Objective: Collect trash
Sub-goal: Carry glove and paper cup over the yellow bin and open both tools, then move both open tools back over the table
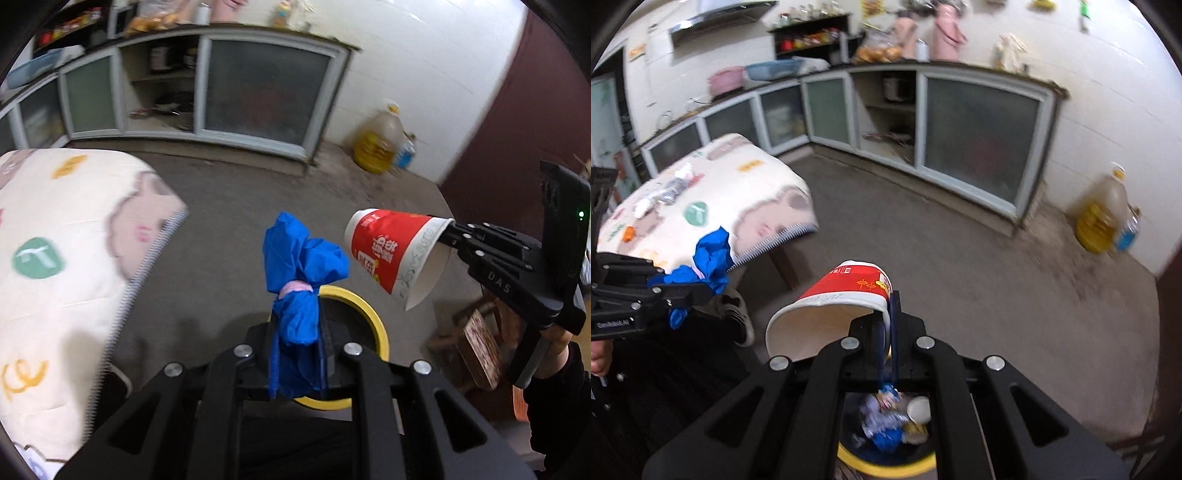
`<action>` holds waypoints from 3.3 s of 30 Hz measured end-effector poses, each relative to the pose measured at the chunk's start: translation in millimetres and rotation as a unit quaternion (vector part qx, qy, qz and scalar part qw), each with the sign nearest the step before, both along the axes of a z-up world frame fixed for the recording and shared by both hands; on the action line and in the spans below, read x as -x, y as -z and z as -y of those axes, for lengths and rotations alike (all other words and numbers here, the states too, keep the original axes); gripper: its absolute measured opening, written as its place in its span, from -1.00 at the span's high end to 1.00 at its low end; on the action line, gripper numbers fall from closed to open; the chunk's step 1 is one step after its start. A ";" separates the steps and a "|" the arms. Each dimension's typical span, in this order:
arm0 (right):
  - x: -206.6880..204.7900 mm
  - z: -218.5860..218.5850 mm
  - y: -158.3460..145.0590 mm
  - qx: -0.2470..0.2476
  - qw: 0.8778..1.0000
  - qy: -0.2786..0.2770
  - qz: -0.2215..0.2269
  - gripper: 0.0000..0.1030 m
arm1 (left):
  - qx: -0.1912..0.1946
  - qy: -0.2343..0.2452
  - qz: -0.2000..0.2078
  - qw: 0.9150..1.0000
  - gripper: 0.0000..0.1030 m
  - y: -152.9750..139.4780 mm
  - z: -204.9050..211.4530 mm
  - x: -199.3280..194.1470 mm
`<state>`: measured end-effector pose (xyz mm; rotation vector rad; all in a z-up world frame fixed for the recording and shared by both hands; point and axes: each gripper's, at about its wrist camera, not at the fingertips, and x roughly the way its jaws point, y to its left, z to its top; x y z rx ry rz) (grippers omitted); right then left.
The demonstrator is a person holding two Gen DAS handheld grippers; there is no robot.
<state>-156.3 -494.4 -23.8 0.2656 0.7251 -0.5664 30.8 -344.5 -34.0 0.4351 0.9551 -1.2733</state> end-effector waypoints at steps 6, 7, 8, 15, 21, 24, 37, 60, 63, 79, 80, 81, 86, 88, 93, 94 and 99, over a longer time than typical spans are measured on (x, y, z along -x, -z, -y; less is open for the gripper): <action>33.1 11.5 42.8 -0.034 0.998 0.033 -0.034 0.96 | -0.043 0.053 -0.008 0.998 0.73 28.6 41.7 29.1; 34.2 11.5 48.2 -0.036 0.998 0.037 -0.038 0.96 | -0.050 0.058 -0.008 0.997 0.73 34.4 45.6 34.3; 36.1 11.7 55.4 -0.043 0.997 0.038 -0.044 0.96 | -0.057 0.061 -0.009 0.996 0.73 40.3 50.4 38.2; 39.4 12.6 94.7 -0.064 0.994 0.043 -0.079 0.96 | -0.093 0.075 -0.018 0.993 0.73 70.8 79.0 58.9; 40.7 13.4 118.3 -0.085 0.991 0.046 -0.089 0.96 | -0.110 0.059 -0.028 0.992 0.73 92.8 85.5 58.5; 39.4 12.8 127.4 -0.086 0.990 0.049 -0.100 0.96 | -0.120 0.059 -0.031 0.991 0.72 103.8 87.3 60.2; 35.6 30.6 162.9 -0.141 0.976 0.067 -0.151 0.91 | -0.116 0.031 -0.072 0.990 -0.21 115.1 85.0 48.8; 28.2 27.9 103.6 -0.072 0.992 0.077 -0.068 -0.13 | 0.008 -0.070 -0.088 0.994 -0.70 42.6 17.6 -17.8; 9.4 19.3 69.3 -0.037 0.998 0.050 -0.017 -0.13 | 0.049 -0.100 -0.052 0.992 -0.79 16.2 -7.7 -37.7; -230.7 -103.9 -28.5 -0.022 0.968 -0.237 0.081 -0.34 | 0.117 -0.376 0.067 0.917 -0.84 -50.7 -233.0 -194.4; -249.9 -116.2 -31.7 -0.023 0.963 -0.255 0.082 -0.34 | 0.113 -0.388 0.075 0.912 -0.84 -50.7 -246.5 -201.9; -264.1 -125.4 -33.7 -0.020 0.960 -0.267 0.082 -0.34 | 0.106 -0.402 0.085 0.905 -0.84 -50.7 -258.5 -208.6; -337.6 -166.0 -41.7 -0.015 0.948 -0.307 0.083 -0.34 | 0.071 -0.450 0.106 0.884 -0.84 -46.4 -308.5 -248.1; -358.0 -174.4 -40.1 -0.032 0.944 -0.318 0.081 -0.34 | 0.062 -0.456 0.107 0.881 -0.84 -45.5 -319.3 -265.7; -416.1 -194.5 -33.5 -0.059 0.940 -0.327 0.073 -0.34 | 0.047 -0.464 0.111 0.878 -0.84 -37.8 -320.5 -298.1; -422.1 -196.7 -32.3 -0.060 0.940 -0.327 0.070 -0.34 | 0.047 -0.466 0.110 0.877 -0.84 -36.2 -320.7 -303.0; -469.4 -212.2 -20.0 -0.074 0.944 -0.319 0.045 -0.33 | 0.031 -0.474 0.094 0.875 -0.84 -21.9 -317.3 -334.3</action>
